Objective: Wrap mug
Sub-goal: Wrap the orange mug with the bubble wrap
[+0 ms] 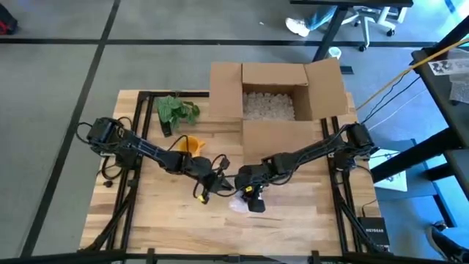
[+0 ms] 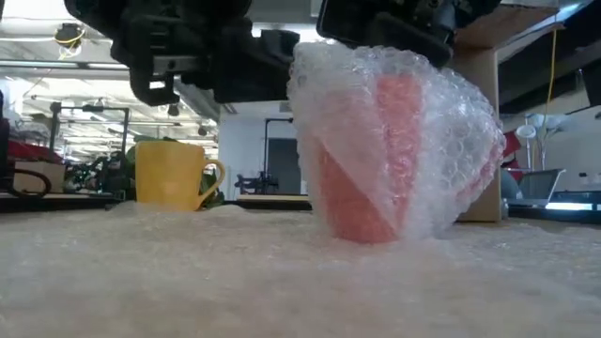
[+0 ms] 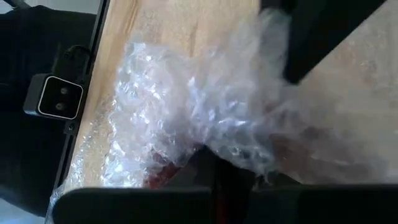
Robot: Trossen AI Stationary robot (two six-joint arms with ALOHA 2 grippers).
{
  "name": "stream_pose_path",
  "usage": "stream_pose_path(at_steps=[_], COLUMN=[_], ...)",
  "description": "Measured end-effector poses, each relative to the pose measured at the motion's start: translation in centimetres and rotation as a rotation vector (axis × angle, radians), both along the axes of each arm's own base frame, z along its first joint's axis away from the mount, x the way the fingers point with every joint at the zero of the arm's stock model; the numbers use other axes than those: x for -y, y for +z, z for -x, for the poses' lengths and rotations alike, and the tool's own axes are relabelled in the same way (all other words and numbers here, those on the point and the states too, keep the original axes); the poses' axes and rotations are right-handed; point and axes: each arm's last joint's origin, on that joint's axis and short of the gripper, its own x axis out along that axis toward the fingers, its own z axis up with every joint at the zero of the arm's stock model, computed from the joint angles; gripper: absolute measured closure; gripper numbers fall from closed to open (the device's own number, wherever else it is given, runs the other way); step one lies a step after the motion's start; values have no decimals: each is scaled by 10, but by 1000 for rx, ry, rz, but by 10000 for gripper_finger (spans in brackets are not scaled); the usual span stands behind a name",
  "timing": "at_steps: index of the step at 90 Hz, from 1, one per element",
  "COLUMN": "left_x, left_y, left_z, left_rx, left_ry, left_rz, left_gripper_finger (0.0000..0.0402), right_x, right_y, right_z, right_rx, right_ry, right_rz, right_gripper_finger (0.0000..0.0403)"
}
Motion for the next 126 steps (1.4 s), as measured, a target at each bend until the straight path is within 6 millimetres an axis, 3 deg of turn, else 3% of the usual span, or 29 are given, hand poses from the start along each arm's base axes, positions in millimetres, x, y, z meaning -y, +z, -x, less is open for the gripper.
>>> stream_pose_path(at_steps=[58,104,126], left_x=[4,4,4], left_y=[-11,-13,-14], left_z=[-16,-15,-15], left_rx=[0,-14,-17], left_ry=[-42,-45,-47], left_rz=[15,14,7], left_gripper_finger=[402,402,402], right_x=[4,2,-2], right_y=[25,88,90], right_z=[-6,-15,-13], right_rx=[-71,-55,-65], right_ry=[2,41,57], right_rz=[43,85,83], right_gripper_finger=[403,403,403])
